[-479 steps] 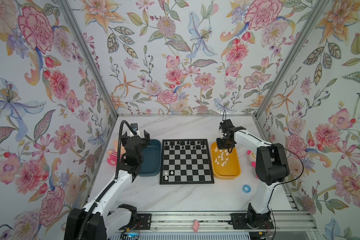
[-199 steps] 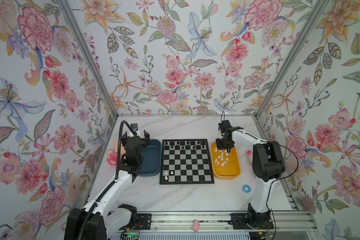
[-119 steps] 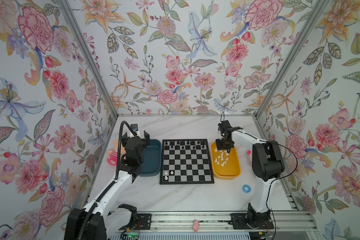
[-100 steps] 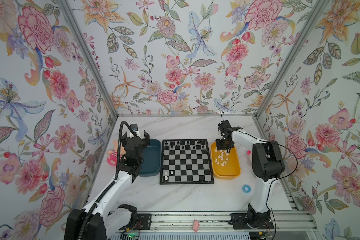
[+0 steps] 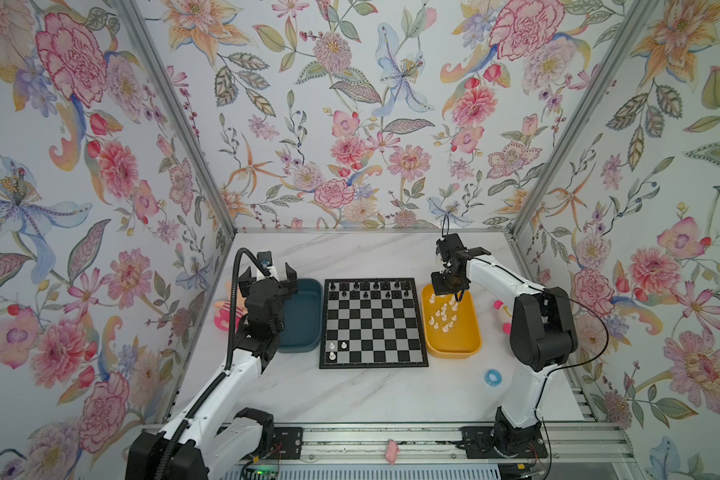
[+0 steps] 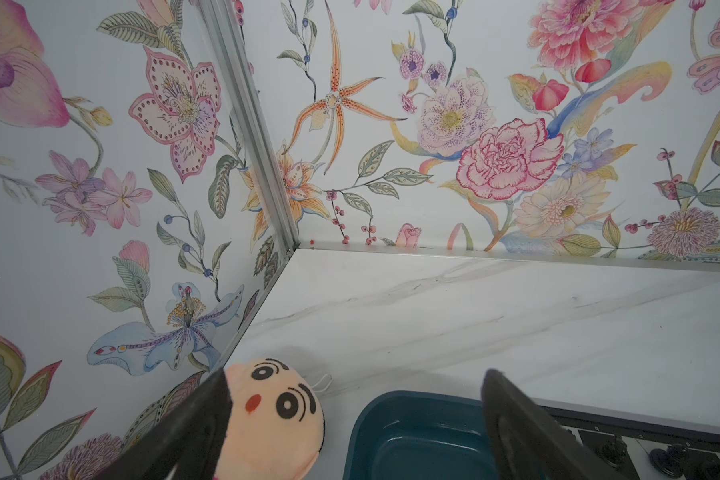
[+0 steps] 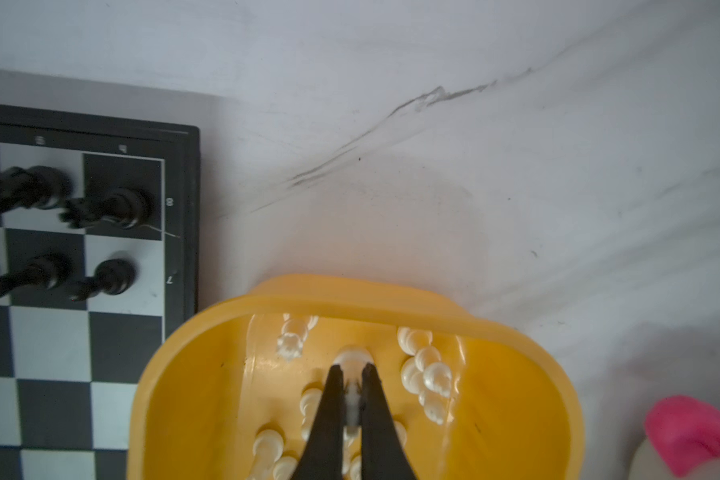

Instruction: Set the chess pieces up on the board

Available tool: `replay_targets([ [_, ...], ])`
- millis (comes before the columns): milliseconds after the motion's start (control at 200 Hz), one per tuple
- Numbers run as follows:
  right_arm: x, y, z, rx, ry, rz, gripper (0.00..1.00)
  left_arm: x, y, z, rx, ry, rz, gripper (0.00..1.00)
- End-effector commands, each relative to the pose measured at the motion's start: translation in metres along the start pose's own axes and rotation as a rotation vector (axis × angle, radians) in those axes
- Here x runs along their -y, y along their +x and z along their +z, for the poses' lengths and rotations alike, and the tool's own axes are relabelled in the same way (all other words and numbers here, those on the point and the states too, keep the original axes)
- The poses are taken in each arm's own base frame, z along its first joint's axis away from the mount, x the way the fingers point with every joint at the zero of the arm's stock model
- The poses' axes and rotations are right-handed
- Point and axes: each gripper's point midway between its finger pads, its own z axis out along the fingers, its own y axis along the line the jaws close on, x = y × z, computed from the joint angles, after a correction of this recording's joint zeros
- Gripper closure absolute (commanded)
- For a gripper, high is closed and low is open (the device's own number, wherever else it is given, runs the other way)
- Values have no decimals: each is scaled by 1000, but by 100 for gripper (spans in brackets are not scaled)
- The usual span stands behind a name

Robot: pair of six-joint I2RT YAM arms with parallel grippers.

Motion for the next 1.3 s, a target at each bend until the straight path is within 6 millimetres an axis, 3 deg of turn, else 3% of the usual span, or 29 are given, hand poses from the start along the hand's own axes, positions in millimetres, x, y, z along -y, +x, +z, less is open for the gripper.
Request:
replay_targets([
  [0, -4, -3, -35, 34, 23, -13, 100, -4, -2, -6, 19, -15, 6, 4],
  [265, -38, 0, -85, 59, 23, -101, 100, -9, -1, -12, 20, -23, 18, 3],
  [440, -93, 11, -102, 59, -56, -192, 100, -13, -1, -19, 33, -28, 10, 3],
  [646, -168, 42, -96, 4, -134, -335, 100, -18, -3, -26, 52, -33, -1, 3],
  [866, -231, 77, -89, -66, -236, -448, 100, -23, -7, -34, 78, -36, -30, 3],
  [1296, -299, 134, -71, -136, -345, -576, 100, -30, -16, -52, 135, -18, -92, 4],
])
